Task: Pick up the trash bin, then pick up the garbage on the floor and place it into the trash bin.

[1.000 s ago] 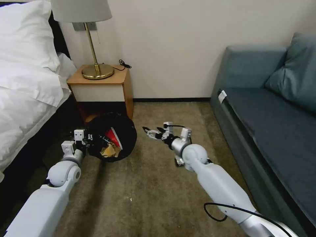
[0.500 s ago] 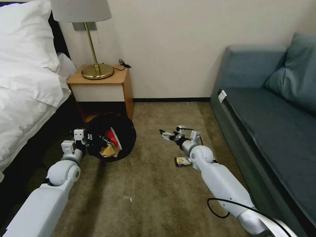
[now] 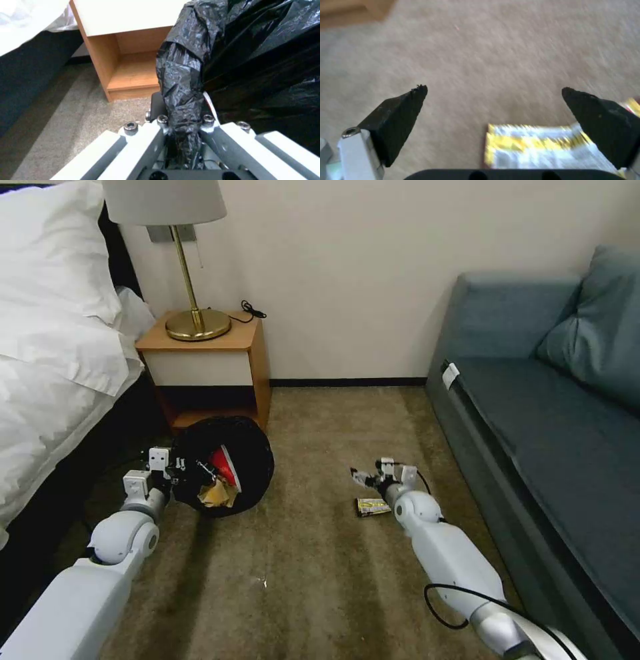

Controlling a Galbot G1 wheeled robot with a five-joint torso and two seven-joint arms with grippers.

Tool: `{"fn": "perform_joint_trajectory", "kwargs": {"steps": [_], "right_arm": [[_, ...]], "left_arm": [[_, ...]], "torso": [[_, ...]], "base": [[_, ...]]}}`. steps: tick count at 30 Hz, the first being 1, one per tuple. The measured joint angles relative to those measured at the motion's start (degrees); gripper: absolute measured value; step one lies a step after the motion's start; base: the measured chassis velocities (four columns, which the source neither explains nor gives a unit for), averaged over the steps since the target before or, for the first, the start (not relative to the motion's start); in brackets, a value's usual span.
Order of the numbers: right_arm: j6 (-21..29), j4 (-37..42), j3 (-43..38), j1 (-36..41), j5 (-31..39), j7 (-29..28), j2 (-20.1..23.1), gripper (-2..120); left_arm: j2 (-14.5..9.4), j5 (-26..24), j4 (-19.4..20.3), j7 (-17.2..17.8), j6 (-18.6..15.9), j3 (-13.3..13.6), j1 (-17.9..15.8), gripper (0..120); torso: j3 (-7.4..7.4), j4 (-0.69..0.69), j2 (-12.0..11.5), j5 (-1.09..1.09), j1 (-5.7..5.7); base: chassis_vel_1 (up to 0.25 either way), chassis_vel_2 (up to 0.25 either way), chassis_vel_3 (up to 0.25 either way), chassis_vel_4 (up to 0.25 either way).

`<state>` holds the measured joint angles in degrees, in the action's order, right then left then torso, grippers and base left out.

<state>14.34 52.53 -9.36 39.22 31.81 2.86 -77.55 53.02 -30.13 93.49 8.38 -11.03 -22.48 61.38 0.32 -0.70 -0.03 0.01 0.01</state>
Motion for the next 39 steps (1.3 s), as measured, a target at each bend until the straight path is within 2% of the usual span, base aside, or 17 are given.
{"fn": "perform_joint_trajectory", "kwargs": {"steps": [6,12,20,39], "right_arm": [[-0.88,-3.16,-2.37,0.46,-2.63,0.51,-0.30,100],[-1.44,-8.14,-4.32,-0.66,-5.08,0.61,-0.73,100],[-2.52,-14.55,-7.16,-2.88,-8.56,2.19,-1.54,100],[-4.32,-23.41,-14.29,-6.43,-14.91,5.69,-3.69,100]], "left_arm": [[-0.01,0.29,0.66,0.13,-0.02,-0.01,1.23,1],[0.94,0.78,1.19,0.09,-0.02,0.08,1.74,1],[0.64,0.76,1.47,-0.16,-0.02,-0.14,2.45,1],[0.79,0.20,2.62,-0.93,0.39,-0.53,3.20,1]], "torso": [[0.00,0.01,0.00,0.00,0.00],[0.00,0.00,0.00,0.00,0.00],[0.00,0.01,0.00,0.00,0.00],[0.00,0.01,0.00,0.00,0.00]], "base": [[0.000,0.000,0.000,0.000],[0.000,0.000,0.000,0.000],[0.000,0.000,0.000,0.000],[0.000,0.000,0.000,0.000]]}}
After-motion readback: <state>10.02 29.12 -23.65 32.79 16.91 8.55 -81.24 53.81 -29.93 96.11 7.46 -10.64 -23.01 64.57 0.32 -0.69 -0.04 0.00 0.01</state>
